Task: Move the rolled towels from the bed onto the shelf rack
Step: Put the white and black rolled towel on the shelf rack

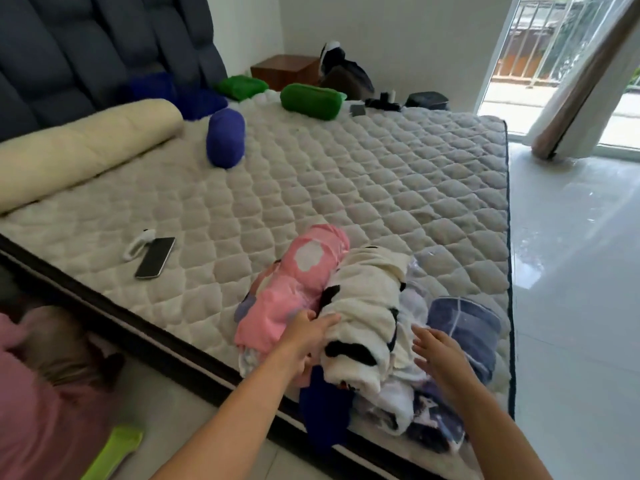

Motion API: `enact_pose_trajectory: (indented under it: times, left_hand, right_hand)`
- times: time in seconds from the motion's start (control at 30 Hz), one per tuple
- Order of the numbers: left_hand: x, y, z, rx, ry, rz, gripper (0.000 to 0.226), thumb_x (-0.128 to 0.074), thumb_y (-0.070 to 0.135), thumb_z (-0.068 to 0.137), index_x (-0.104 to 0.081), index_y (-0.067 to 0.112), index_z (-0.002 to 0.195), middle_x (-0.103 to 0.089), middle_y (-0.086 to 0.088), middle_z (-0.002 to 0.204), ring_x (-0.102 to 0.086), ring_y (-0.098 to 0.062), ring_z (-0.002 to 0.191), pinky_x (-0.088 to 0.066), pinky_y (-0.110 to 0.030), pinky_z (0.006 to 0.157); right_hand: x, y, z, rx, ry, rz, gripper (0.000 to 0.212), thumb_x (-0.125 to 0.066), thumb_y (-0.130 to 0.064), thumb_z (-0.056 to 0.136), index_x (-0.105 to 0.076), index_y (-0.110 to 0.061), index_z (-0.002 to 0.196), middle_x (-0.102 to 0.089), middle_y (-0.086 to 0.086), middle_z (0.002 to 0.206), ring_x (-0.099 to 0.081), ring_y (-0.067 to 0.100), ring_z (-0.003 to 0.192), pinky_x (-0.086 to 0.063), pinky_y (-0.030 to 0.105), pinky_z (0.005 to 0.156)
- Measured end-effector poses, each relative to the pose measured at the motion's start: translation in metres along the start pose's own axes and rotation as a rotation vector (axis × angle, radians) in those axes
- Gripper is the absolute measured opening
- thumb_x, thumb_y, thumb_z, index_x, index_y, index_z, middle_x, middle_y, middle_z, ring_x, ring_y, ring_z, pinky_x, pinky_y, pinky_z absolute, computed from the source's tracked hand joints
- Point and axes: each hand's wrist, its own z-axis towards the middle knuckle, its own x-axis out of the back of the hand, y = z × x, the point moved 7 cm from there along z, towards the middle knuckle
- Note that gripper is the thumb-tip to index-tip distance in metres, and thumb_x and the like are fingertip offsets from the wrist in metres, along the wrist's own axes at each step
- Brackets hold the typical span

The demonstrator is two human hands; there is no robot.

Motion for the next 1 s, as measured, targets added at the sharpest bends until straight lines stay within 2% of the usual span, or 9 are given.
enact_pose_trajectory:
  times: [0.13,0.27,0.33,0.43,0.53,0.67,0.83,0.9,1.0]
  left_hand:
    - [-0.006,0.009,0.023,0.091,-0.012,0.015,0.065,-0.077,0.043,0.073,-0.050,0.008,0.120,-0.067,-0.006,0.108,-0.066,-0.021,0.089,-0.057,-0.034,0.065]
    - [-0.011,0.009,0.035,0.170,-0.041,0.019,0.095,-0.087,0.056,0.044,-0.053,0.021,0.125,-0.067,-0.004,0.118,-0.065,-0.027,0.104,-0.055,-0.050,0.086]
    - [-0.014,0.005,0.042,0.194,-0.046,0.010,0.101,-0.090,0.056,0.036,-0.054,0.025,0.125,-0.067,-0.003,0.118,-0.066,-0.027,0.104,-0.055,-0.051,0.087]
    - [-0.024,0.008,0.040,0.171,-0.056,-0.005,0.092,-0.091,0.045,0.042,-0.053,0.025,0.123,-0.067,-0.002,0.117,-0.066,-0.025,0.102,-0.056,-0.050,0.087]
    - [-0.032,0.018,0.034,0.080,-0.049,0.043,0.084,-0.089,0.039,0.050,-0.053,0.024,0.124,-0.064,0.000,0.122,-0.063,-0.020,0.106,-0.056,-0.041,0.090]
    - [-0.044,0.038,0.019,-0.078,-0.061,0.162,0.066,-0.081,0.027,0.072,-0.047,0.029,0.129,-0.053,0.010,0.117,-0.052,-0.011,0.104,-0.047,-0.016,0.071]
    - [-0.029,0.048,-0.011,-0.124,-0.056,0.228,0.061,-0.078,0.034,0.074,-0.054,0.017,0.127,-0.058,0.003,0.123,-0.056,-0.017,0.112,-0.047,-0.032,0.098]
    - [-0.017,0.045,-0.026,-0.134,-0.048,0.193,0.067,-0.079,0.038,0.070,-0.056,0.016,0.128,-0.060,-0.002,0.127,-0.058,-0.020,0.114,-0.048,-0.038,0.101]
    - [0.005,0.036,-0.053,-0.175,-0.024,0.090,0.071,-0.081,0.042,0.062,-0.060,0.017,0.125,-0.062,-0.004,0.126,-0.060,-0.021,0.113,-0.049,-0.041,0.101]
  right_hand:
    - [-0.023,-0.022,0.048,-0.156,-0.067,0.042,0.045,-0.066,-0.040,0.086,-0.051,-0.013,0.118,-0.058,0.011,0.112,-0.056,0.026,0.108,-0.046,0.038,0.092]
    - [-0.048,-0.014,0.066,-0.280,-0.179,0.034,0.066,-0.070,-0.056,0.074,-0.061,-0.009,0.119,-0.060,0.005,0.080,-0.054,0.018,0.069,-0.045,0.029,0.061]
    - [-0.056,-0.011,0.068,-0.304,-0.209,0.057,0.067,-0.070,-0.060,0.073,-0.060,-0.013,0.120,-0.067,0.006,0.092,-0.063,0.022,0.080,-0.053,0.033,0.063]
    - [-0.059,-0.014,0.071,-0.321,-0.242,0.065,0.083,-0.075,-0.066,0.060,-0.056,-0.019,0.126,-0.066,0.010,0.116,-0.063,0.031,0.104,-0.055,0.048,0.080]
    - [-0.057,-0.018,0.070,-0.383,-0.254,0.081,0.091,-0.080,-0.064,0.051,-0.057,-0.013,0.123,-0.066,0.015,0.117,-0.064,0.034,0.105,-0.055,0.049,0.077]
    - [-0.057,-0.021,0.065,-0.400,-0.256,0.106,0.074,-0.074,-0.060,0.065,-0.062,-0.011,0.119,-0.071,0.021,0.108,-0.067,0.037,0.099,-0.056,0.047,0.077]
    - [-0.060,-0.020,0.040,-0.378,-0.276,0.259,0.066,-0.071,-0.048,0.075,-0.059,-0.007,0.126,-0.068,0.024,0.116,-0.066,0.040,0.105,-0.056,0.049,0.078]
    - [-0.066,-0.024,0.024,-0.332,-0.287,0.281,0.064,-0.073,-0.045,0.074,-0.060,-0.008,0.125,-0.068,0.023,0.117,-0.066,0.040,0.106,-0.056,0.050,0.080]
    - [-0.082,-0.040,-0.013,-0.250,-0.314,0.287,0.048,-0.066,-0.040,0.083,-0.062,-0.006,0.117,-0.069,0.022,0.112,-0.067,0.037,0.099,-0.056,0.044,0.071]
